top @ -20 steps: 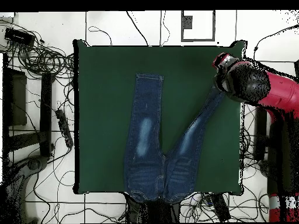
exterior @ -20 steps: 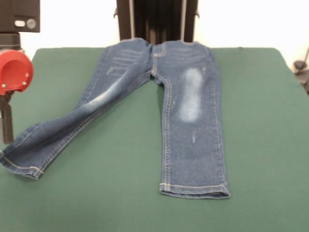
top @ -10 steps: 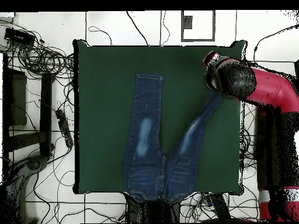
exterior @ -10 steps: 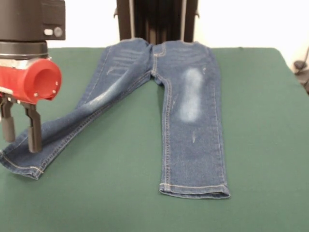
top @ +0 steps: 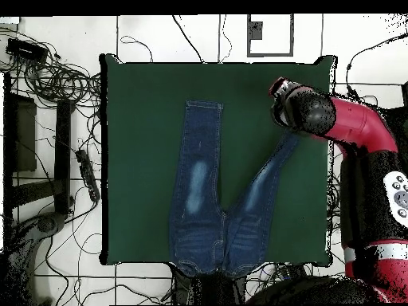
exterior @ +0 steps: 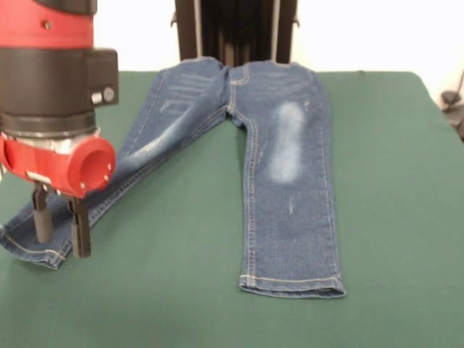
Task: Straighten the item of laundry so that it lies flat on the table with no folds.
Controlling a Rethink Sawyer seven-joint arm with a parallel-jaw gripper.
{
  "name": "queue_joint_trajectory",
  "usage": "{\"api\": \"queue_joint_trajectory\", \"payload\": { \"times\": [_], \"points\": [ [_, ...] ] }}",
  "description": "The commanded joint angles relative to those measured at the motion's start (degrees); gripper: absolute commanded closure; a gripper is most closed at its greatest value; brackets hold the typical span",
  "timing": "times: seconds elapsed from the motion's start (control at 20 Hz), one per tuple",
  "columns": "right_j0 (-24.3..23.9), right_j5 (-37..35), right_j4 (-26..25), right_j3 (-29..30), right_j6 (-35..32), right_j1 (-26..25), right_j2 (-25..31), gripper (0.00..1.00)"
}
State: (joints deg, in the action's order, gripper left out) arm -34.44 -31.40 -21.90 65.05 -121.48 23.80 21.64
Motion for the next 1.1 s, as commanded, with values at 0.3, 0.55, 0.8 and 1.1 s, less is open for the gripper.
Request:
{"api": "queue_joint_trajectory", "payload": {
  "times": [0.3,0.55,0.8,1.1],
  "points": [
    [2.14,4.91,-2.87,-1.84,4.0,-10.18,2.56,0.0],
    [2.13,5.95,-2.83,-1.63,3.97,-10.34,2.34,0.0],
    [1.73,5.39,-2.46,0.43,3.86,-7.71,1.82,0.0],
    [-0.19,0.26,-0.32,9.45,4.02,2.77,1.3,0.0]
  ]
}}
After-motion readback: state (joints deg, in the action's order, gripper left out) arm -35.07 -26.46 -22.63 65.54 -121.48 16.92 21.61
